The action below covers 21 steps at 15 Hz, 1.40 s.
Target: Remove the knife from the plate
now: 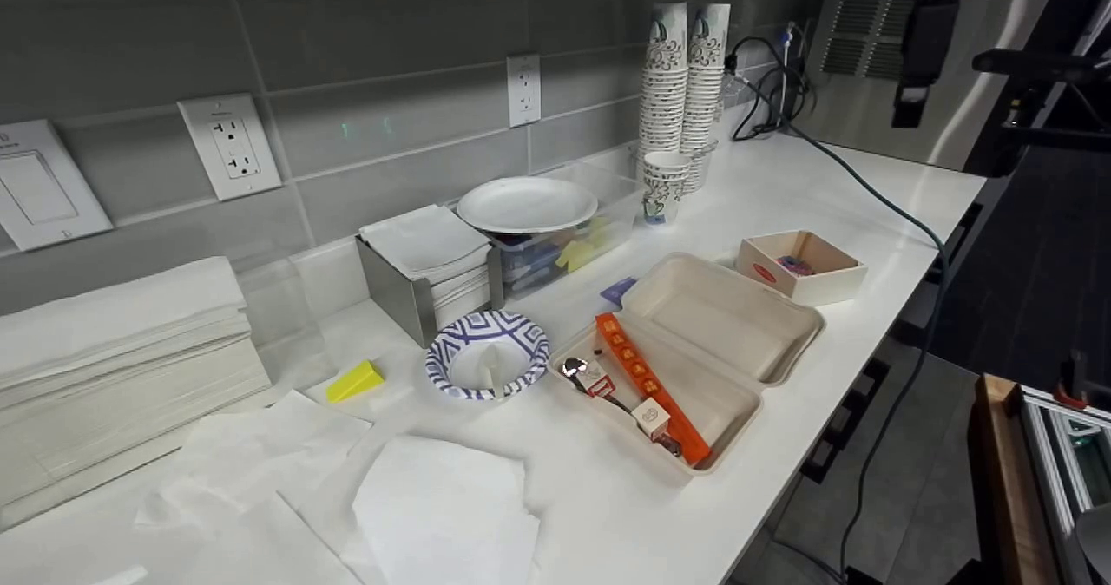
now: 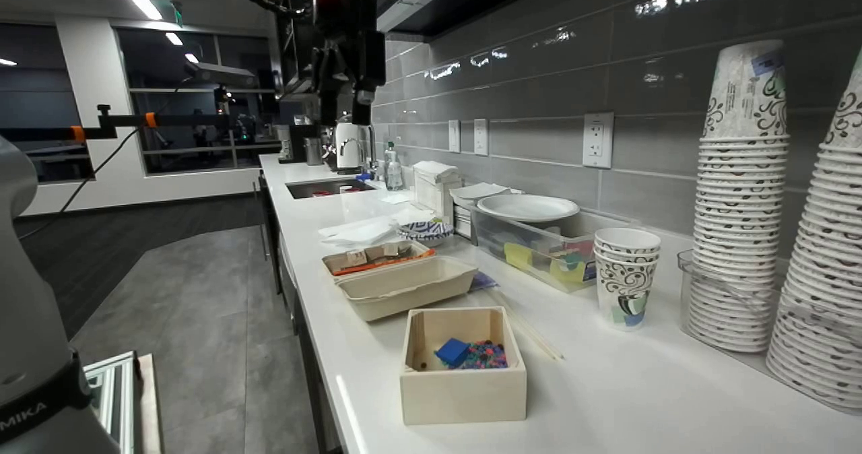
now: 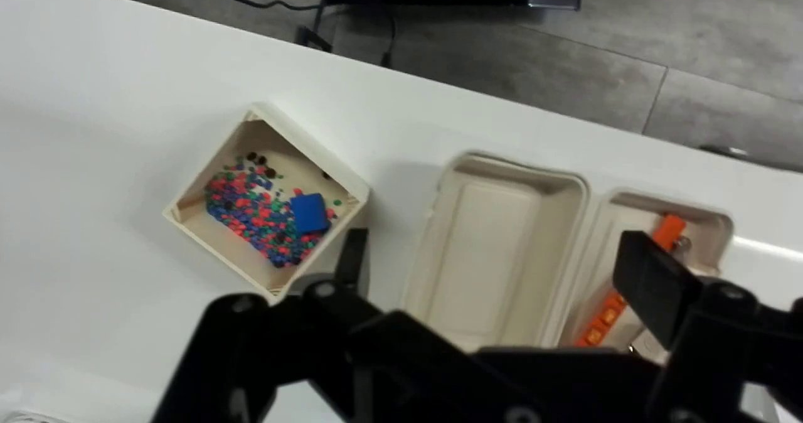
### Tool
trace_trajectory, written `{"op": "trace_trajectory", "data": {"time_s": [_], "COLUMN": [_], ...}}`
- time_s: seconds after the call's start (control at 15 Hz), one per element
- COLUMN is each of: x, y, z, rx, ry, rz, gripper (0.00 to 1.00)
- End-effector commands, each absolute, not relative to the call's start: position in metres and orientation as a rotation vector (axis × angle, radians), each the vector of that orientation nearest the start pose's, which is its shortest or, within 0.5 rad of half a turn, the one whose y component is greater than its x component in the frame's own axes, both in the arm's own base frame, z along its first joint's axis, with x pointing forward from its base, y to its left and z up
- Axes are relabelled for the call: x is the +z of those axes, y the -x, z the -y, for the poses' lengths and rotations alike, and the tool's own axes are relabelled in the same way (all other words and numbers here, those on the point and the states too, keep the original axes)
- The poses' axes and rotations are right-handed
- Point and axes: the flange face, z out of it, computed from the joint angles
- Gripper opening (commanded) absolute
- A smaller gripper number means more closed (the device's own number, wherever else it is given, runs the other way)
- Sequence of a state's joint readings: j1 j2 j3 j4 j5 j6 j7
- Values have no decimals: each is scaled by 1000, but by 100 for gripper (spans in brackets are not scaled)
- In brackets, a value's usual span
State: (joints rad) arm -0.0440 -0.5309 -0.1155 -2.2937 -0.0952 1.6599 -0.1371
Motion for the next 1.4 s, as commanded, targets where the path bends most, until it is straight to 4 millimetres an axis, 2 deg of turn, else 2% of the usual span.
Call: {"op": "trace_trajectory", "data": {"time_s": [0.0,0.27,0.47,0.8,0.93,1.13,1.27,1.33], "x": [527,503,480,439,422,391,376,388], "y": [-441,-501,-536,-590,-606,-623,-632,-617], "z": [27,-38,-85,-147,-164,-189,-207,-192], "rx": [187,159,36,-118,-140,-75,-63,-79], "ry": [3084,3011,3024,3066,3122,3181,3216,3176], "rz": [-276,-519,-535,-663,-685,-714,-672,-666], "gripper": [100,100,100,100,100,100,100,100]}}
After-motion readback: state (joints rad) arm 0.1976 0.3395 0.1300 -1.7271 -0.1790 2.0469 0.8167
